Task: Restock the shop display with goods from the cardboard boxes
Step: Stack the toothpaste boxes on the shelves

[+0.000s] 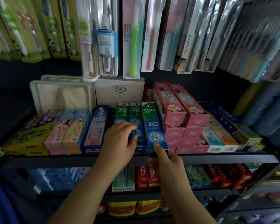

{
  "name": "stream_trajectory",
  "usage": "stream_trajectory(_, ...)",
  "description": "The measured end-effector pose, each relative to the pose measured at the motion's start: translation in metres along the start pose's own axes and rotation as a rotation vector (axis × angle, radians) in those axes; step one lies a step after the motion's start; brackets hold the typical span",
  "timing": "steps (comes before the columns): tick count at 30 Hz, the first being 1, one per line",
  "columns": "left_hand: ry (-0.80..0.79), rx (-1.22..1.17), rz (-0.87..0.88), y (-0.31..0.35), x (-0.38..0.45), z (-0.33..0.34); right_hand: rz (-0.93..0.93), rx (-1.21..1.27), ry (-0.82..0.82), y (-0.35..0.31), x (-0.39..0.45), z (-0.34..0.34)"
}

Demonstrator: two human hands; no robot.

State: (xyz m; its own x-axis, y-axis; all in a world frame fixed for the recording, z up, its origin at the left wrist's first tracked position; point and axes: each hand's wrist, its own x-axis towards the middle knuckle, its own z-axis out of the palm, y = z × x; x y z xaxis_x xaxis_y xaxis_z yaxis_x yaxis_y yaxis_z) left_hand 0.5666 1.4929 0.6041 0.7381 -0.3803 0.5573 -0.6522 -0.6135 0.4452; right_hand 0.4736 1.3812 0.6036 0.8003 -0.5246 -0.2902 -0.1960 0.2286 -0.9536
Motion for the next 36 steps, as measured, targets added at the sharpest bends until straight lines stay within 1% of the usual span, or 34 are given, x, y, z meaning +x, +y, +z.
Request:
stream_trajectory(1, -0.044, 0.054, 0.031, -0.004, 0.003, 0.005, -0.004, 0.001, 0.015, 0.0, 0.005, 0.001)
stream_trajectory(4, -0.135, 0.12, 0.029, -0.008, 0.006, 0.014, -0.001, 0.031, 0.045, 0.004, 0.015, 0.007)
stream_trajectory(7, -0.098, 0.132, 0.082, -0.014, 0.005, 0.02, 0.055, 0.128, 0.053, 0.01, 0.023, 0.012)
stream_trajectory(10, -0.05, 0.122, 0.127, -0.021, 0.003, 0.023, 0.138, 0.283, 0.054, 0.015, 0.025, 0.014)
stream_trajectory(13, -0.033, 0.09, 0.154, -0.025, 0.0, 0.023, 0.146, 0.403, 0.095, 0.02, 0.023, 0.014)
stream_trajectory(15, -0.04, 0.084, 0.166, -0.027, -0.001, 0.022, 0.145, 0.43, 0.102, 0.021, 0.022, 0.016)
stream_trajectory(20, -0.069, 0.062, 0.156, -0.029, 0.0, 0.021, 0.168, 0.424, 0.086, 0.018, 0.031, 0.023)
stream_trajectory(23, -0.081, 0.077, 0.167, -0.029, -0.001, 0.022, 0.187, 0.448, 0.105, 0.017, 0.039, 0.026)
stream_trajectory(31, -0.032, 0.085, 0.178, -0.03, -0.004, 0.026, 0.202, 0.5, 0.111, 0.013, 0.037, 0.029)
stream_trajectory(32, -0.028, 0.102, 0.175, -0.03, -0.005, 0.026, 0.197, 0.487, 0.098, 0.014, 0.036, 0.027)
stream_trajectory(34, 0.008, 0.146, 0.179, -0.028, -0.01, 0.025, 0.156, 0.381, 0.057, 0.018, 0.03, 0.021)
stream_trajectory(36, 0.1, 0.13, 0.166, -0.023, -0.018, 0.022, 0.086, 0.242, 0.023, 0.028, 0.025, 0.009)
